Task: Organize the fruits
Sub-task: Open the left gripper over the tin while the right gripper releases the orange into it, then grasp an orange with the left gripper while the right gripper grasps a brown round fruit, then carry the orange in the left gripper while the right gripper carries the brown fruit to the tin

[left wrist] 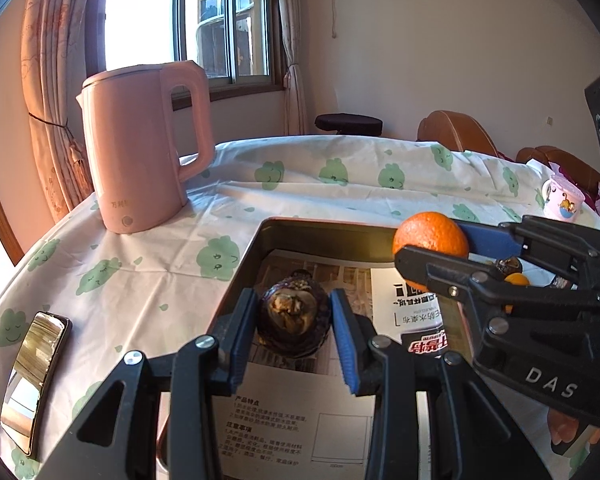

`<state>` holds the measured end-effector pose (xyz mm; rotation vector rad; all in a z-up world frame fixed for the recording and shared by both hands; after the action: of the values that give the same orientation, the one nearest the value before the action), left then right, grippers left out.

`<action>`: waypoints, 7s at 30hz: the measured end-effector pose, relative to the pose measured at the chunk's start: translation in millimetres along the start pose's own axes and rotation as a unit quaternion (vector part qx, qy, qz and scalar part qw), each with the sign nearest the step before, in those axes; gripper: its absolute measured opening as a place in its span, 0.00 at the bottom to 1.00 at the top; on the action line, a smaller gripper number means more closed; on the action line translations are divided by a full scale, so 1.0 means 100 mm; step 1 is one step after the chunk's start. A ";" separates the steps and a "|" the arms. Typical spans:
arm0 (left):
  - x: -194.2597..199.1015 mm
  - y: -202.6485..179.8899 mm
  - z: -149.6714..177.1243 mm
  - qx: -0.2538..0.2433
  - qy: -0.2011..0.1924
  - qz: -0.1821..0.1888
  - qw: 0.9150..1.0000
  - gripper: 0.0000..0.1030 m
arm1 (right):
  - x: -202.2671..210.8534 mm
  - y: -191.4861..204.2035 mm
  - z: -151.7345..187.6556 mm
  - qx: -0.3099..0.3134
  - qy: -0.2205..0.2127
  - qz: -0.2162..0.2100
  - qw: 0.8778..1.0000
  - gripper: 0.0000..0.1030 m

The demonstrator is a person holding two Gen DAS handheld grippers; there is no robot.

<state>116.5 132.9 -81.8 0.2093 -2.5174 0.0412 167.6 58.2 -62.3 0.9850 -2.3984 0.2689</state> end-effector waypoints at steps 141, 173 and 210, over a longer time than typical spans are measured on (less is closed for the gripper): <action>0.50 -1.56 0.01 -0.055 -0.092 0.130 0.986 0.40 | 1.69 -1.28 0.97 -0.078 -0.092 0.135 0.983 0.27; 0.67 -1.32 0.03 -0.039 -0.125 0.088 0.987 0.40 | 1.77 -1.11 0.88 -0.042 -0.124 0.152 0.980 0.27; 0.63 -0.38 0.03 -0.009 -0.109 0.017 0.994 0.40 | 1.16 -0.18 0.02 0.053 -0.121 0.057 0.990 0.27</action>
<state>70.3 86.2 -48.4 0.1724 -2.7387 0.0093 110.7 -24.4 -2.0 0.9781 -2.6901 0.3381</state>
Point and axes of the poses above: each gripper's, at about its wrist camera, not at the fingertips, and x roughly against the way its jaws point, y to its left, z to its underside, the point moved 5 cm from there along -x, roughly the way its jaws point
